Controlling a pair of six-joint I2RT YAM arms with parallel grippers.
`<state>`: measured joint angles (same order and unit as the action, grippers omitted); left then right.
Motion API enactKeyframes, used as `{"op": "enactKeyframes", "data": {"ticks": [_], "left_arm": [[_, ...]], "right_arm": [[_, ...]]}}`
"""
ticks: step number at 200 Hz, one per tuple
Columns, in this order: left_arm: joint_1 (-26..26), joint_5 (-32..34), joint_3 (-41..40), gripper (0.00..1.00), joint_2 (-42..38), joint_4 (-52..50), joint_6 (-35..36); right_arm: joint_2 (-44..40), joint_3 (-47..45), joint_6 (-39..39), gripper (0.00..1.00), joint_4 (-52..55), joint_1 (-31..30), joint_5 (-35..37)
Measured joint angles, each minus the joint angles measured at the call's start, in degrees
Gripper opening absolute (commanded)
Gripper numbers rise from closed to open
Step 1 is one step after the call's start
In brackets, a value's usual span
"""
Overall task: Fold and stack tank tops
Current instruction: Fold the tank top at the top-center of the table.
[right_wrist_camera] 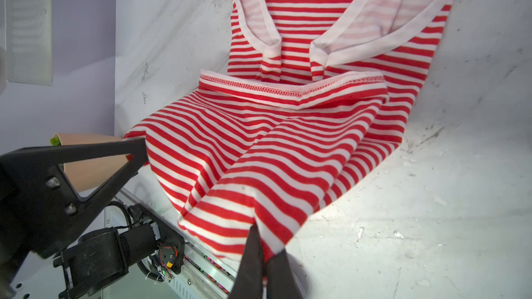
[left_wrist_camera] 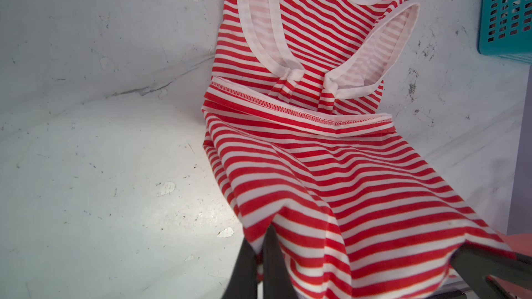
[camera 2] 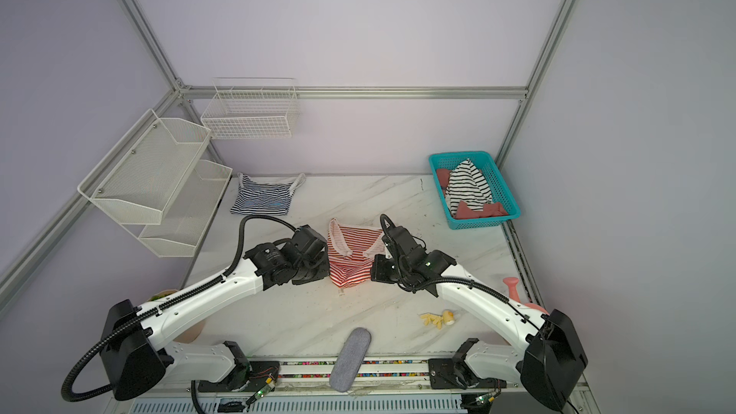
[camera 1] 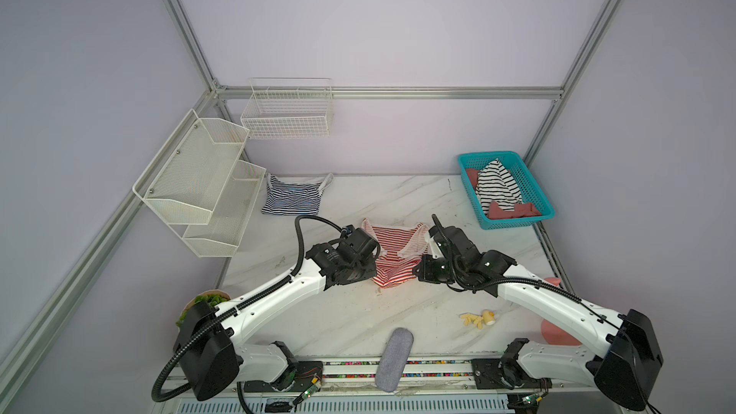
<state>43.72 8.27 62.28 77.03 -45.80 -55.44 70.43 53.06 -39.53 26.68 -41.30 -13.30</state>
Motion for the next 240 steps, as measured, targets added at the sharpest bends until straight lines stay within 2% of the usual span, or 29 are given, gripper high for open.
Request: {"op": "enactKeyframes", "data": {"ticks": [104,240], "left_arm": [[-6.67,-4.22,12.76,0.00,11.58,1.14,8.57],[-14.38,-10.82,25.83,0.06,27.47,1.73,13.07]], "right_arm": [[9.86,7.89,7.48,0.00,0.22,12.44,-5.27],[27.21,17.03,16.85,0.00,-0.24,23.89,-15.78]]}}
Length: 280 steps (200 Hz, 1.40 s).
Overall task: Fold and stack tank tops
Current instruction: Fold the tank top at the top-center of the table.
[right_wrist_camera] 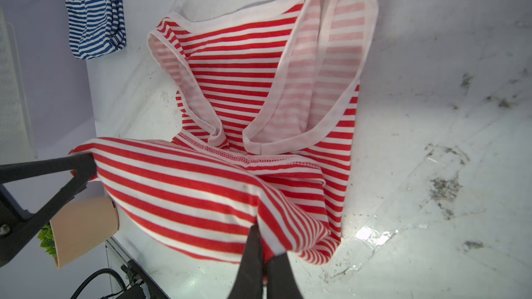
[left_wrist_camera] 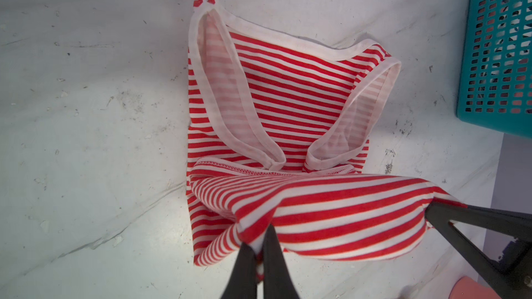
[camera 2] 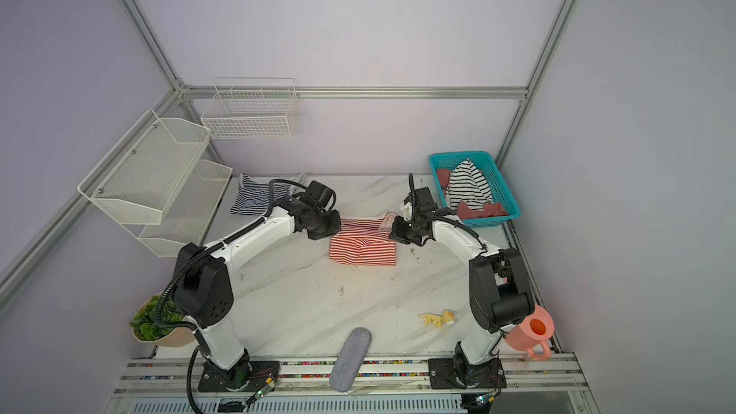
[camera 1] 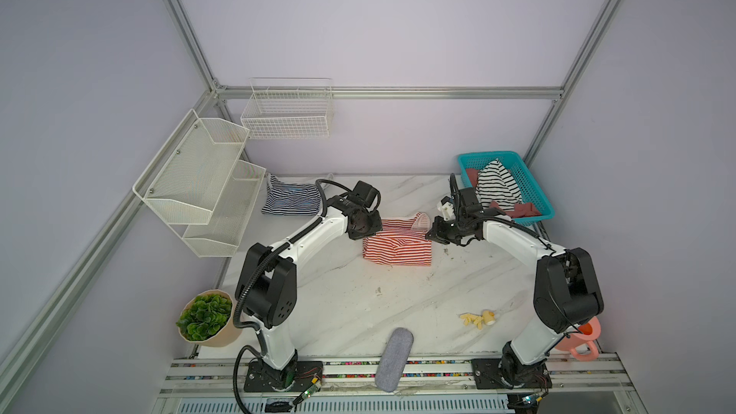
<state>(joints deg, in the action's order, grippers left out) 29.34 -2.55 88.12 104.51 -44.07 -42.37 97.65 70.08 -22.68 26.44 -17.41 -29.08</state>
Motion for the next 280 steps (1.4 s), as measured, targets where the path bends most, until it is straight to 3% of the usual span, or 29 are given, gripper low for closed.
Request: {"op": "enactKeyframes", "data": {"ticks": [164,203,265,280], "left_arm": [[-6.73,-4.79,8.41,0.06,13.18,4.13,1.03],[-7.65,-5.22,8.87,0.13,14.78,4.66,0.98],[-10.56,-6.03,10.12,0.14,16.31,7.48,-0.68],[-11.21,-6.23,11.13,0.14,17.51,7.85,-1.14]], "right_arm": [[20.31,16.92,0.24,0.00,-4.42,3.63,-8.61],[23.63,19.26,-0.87,0.02,-5.62,3.78,-9.94],[29.20,25.70,-3.13,0.03,-7.89,3.93,-11.43],[30.53,27.28,-3.85,0.14,-8.50,3.96,-12.04]]}}
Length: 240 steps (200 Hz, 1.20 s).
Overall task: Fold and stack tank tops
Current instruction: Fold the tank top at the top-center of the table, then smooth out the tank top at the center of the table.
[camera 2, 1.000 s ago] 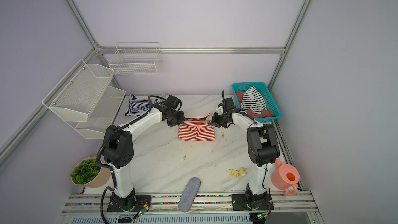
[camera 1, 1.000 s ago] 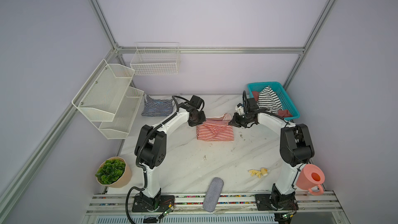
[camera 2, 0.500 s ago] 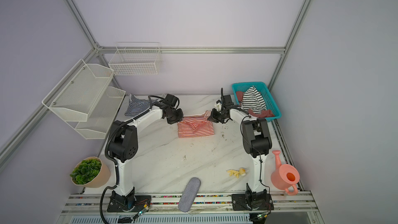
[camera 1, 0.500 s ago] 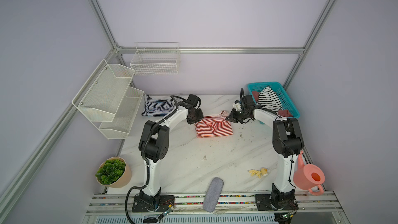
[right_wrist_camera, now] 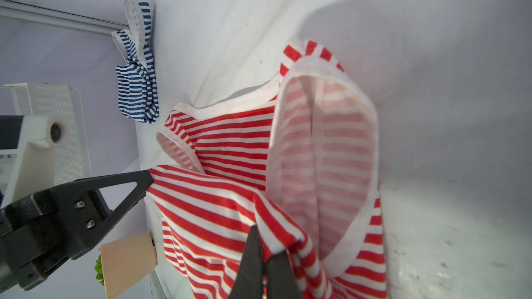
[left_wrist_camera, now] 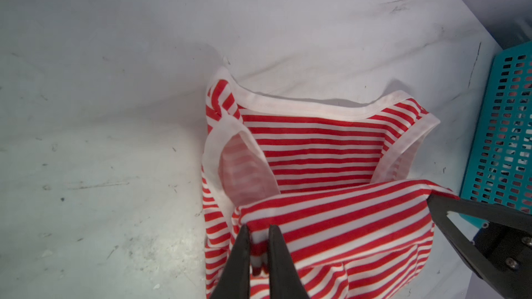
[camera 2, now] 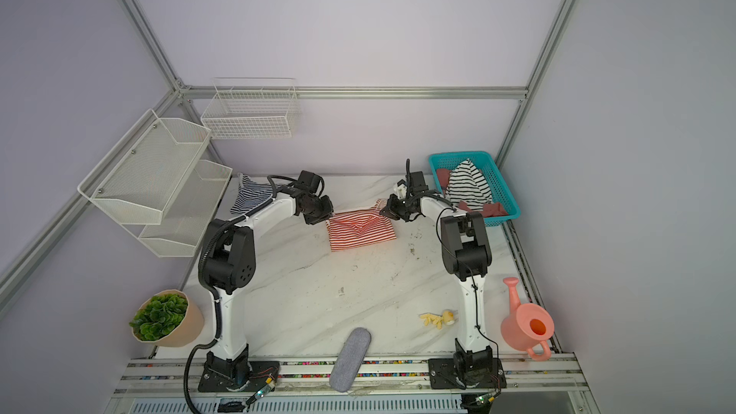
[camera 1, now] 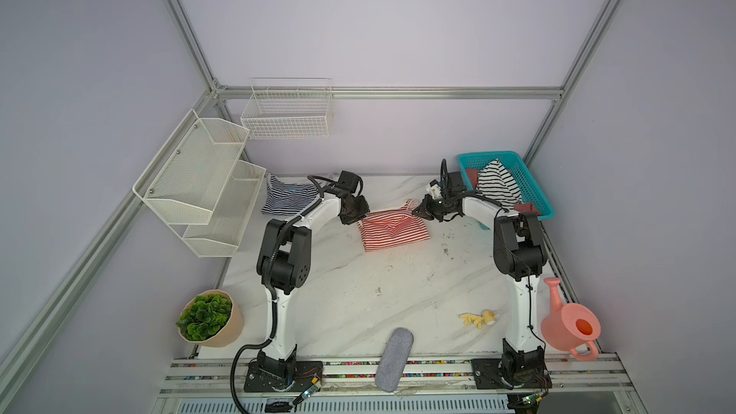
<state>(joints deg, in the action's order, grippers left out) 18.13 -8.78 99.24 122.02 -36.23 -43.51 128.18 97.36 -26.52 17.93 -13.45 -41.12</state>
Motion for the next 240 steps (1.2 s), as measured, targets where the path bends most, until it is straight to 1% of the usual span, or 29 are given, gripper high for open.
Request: {"op": "enactKeyframes", "data": {"ticks": [17,22,29,35,45,63,80,96,111,128,140,161,186,207,216,240], "left_arm": [[-0.74,-0.04,0.55,0.15,0.96,0.35,-0.52],[-0.94,-0.04,0.61,0.18,1.16,0.42,-0.63],[-1.29,-0.04,0.61,0.25,1.38,0.52,-0.74],[-1.57,-0.04,0.63,0.28,1.51,0.63,-1.14],[-2.08,-0.02,0.63,0.32,1.62,0.85,-1.81],[-3.08,0.00,1.01,0.43,1.68,0.96,-2.29],[-3.91,0.02,2.34,0.48,1.73,1.09,-2.97],[-4.52,0.24,3.45,0.48,1.46,1.62,-2.97],[-4.74,0.52,3.48,0.48,0.39,1.81,-3.04],[-4.35,0.66,3.41,0.48,-1.68,1.84,-3.04],[-3.48,0.68,3.10,0.48,-3.85,1.95,-3.04],[-0.02,0.35,0.52,0.48,-9.03,4.07,-3.06],[5.90,-1.68,-4.13,0.48,-12.76,8.48,-4.07],[9.01,-4.94,-8.11,0.47,-11.39,11.96,-5.49],[9.22,-6.10,-9.68,0.48,-9.99,13.11,-6.08],[8.46,-6.73,-13.22,0.48,-6.03,14.40,-7.02]], "right_arm": [[1.40,1.46,-0.66,0.27,-0.63,0.07,-0.48],[1.70,1.68,-0.90,0.32,-0.87,0.11,-0.59],[2.03,2.01,-1.55,0.37,-1.07,0.22,-0.76],[2.27,2.32,-1.84,0.41,-1.44,0.35,-0.96],[2.43,2.73,-2.12,0.45,-2.36,0.61,-1.36],[2.43,3.15,-4.15,0.48,-5.09,1.31,-2.01],[2.38,3.30,-5.66,0.48,-8.22,2.03,-2.58],[1.99,3.23,-6.73,0.47,-10.08,2.45,-2.84],[0.68,1.84,-8.00,0.41,-12.31,2.80,-2.93],[-2.27,-1.49,-8.57,0.31,-14.19,2.86,-3.56],[-4.50,-4.04,-8.63,0.28,-15.08,2.78,-4.22],[-7.32,-8.13,-7.63,0.29,-16.39,2.16,-5.31],[-7.54,-12.13,-6.27,0.37,-17.81,-0.02,-6.67],[-5.73,-13.42,-4.79,0.40,-17.70,-2.91,-7.37],[-4.61,-13.60,-3.98,0.40,-17.64,-4.11,-7.54],[-3.37,-16.33,-2.47,0.41,-17.59,-6.29,-7.54]]}}
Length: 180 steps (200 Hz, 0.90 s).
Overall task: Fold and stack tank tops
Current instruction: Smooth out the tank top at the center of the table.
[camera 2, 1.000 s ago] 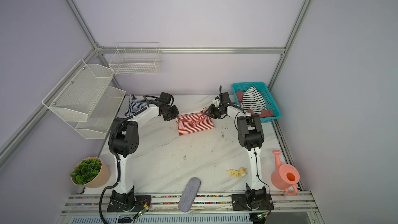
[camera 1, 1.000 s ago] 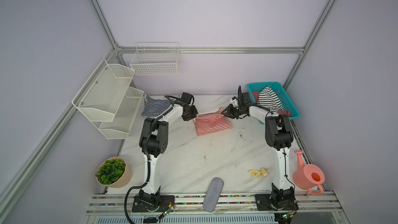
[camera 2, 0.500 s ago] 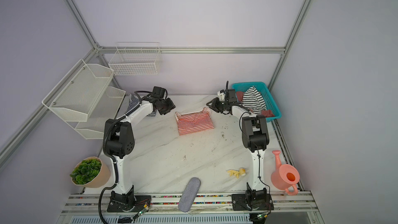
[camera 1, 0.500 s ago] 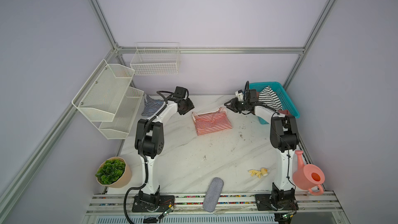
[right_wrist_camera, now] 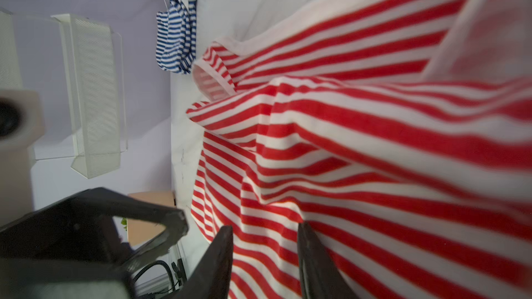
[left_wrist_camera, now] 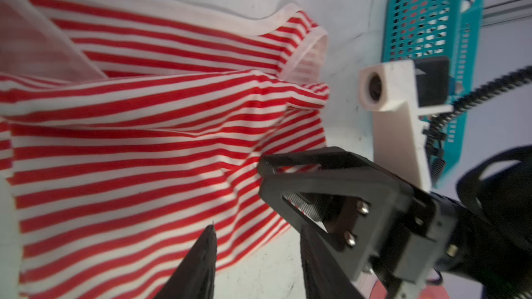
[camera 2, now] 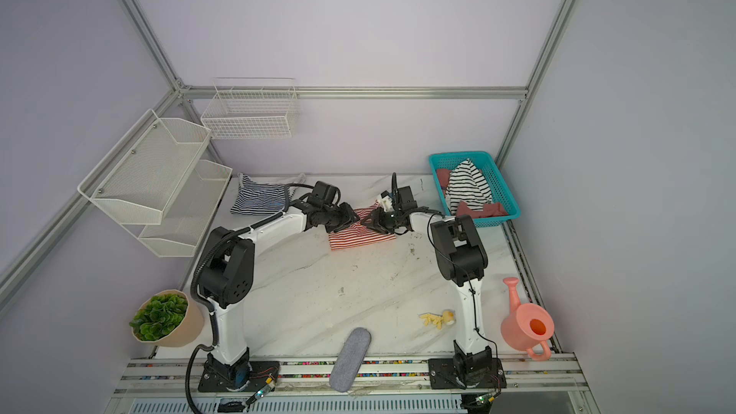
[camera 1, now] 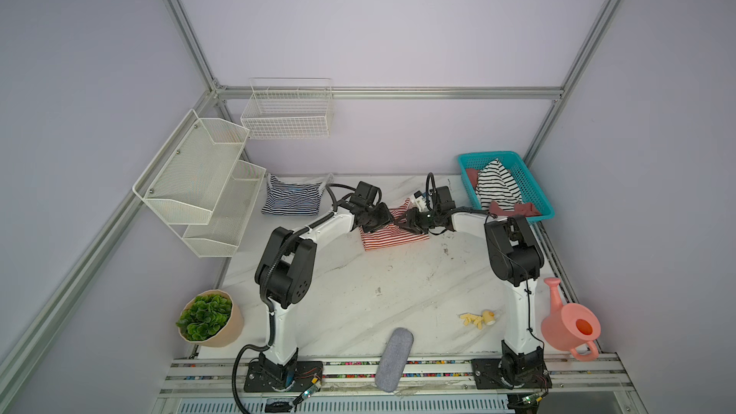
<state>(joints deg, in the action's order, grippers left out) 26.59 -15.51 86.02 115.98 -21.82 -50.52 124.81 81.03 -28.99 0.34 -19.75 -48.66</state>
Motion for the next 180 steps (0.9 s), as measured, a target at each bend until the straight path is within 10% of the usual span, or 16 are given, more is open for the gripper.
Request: {"op": "enactKeyframes", "data": {"ticks": [91,180], "left_arm": [[-1.20,-1.40,-3.41,0.59,0.37,0.15,0.92],[-4.85,6.88,-0.66,0.85,-16.48,-13.11,14.19]], "right_arm": [[-4.37,-9.29,0.94,0.45,-4.63,-0.57,-0.39],[-18.67,-3.63,1.81,0.65,2.97,-0.96,4.87]]}}
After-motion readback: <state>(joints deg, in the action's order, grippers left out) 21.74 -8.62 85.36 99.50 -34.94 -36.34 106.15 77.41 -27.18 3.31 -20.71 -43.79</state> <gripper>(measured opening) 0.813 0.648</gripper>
